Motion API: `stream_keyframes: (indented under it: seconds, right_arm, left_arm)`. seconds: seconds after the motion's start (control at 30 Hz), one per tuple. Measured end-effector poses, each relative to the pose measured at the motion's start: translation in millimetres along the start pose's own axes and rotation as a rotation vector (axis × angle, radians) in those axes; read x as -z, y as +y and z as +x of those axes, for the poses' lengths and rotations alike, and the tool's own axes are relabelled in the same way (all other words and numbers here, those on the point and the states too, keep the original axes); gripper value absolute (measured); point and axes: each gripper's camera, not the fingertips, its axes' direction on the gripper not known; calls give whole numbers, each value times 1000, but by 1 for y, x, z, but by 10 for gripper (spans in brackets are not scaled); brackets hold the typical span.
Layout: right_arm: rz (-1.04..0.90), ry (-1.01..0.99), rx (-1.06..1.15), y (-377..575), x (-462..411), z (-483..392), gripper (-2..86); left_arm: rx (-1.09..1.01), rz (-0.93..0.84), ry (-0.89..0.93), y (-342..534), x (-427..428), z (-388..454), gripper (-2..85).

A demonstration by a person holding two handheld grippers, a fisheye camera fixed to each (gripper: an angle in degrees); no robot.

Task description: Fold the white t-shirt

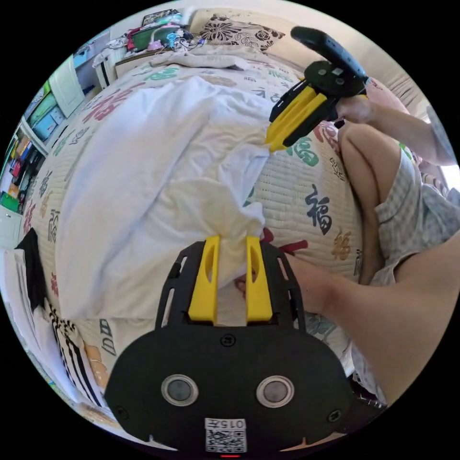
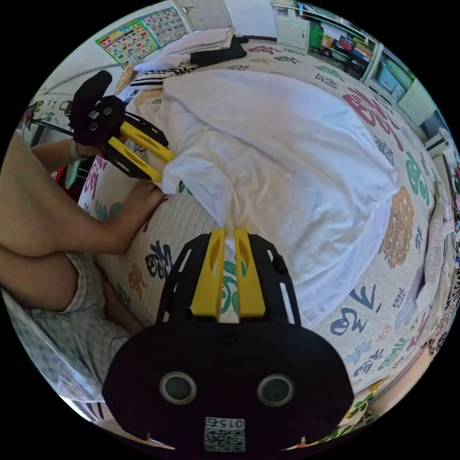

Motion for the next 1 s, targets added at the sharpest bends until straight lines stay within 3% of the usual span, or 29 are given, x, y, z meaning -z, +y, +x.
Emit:
stream_keyframes:
  seconds: [0.2, 0.37, 0.53, 0.63, 0.7, 0.8, 0.93, 1.0]
  right_arm:
    - [109, -173, -130, -9, 52, 40, 16]
    - [211, -354, -223, -27, 101, 89, 13]
    - [243, -232, -216, -100, 173, 159, 15]
    - [331, -4, -255, -180, 224, 210, 22]
    - [458, 177, -327, -233, 256, 238, 35]
    - [653, 77, -346, -241, 271, 248, 60]
    - [386, 4, -205, -208, 218, 236, 109]
    - [145, 96, -279, -156, 161, 229, 126]
  left_arm:
    - [122, 172, 248, 5, 52, -55, -5]
    - [231, 346, 321, 2, 108, -115, -8]
    - [217, 434, 207, -51, 165, -205, -8]
    - [281, 504, 56, -108, 201, -281, -5]
    - [432, 627, -107, -135, 223, -330, 2]
    - [590, 752, -230, -128, 233, -350, 53]
    - [510, 671, -140, -85, 205, -325, 86]
    - [530, 488, -75, -40, 158, -290, 94]
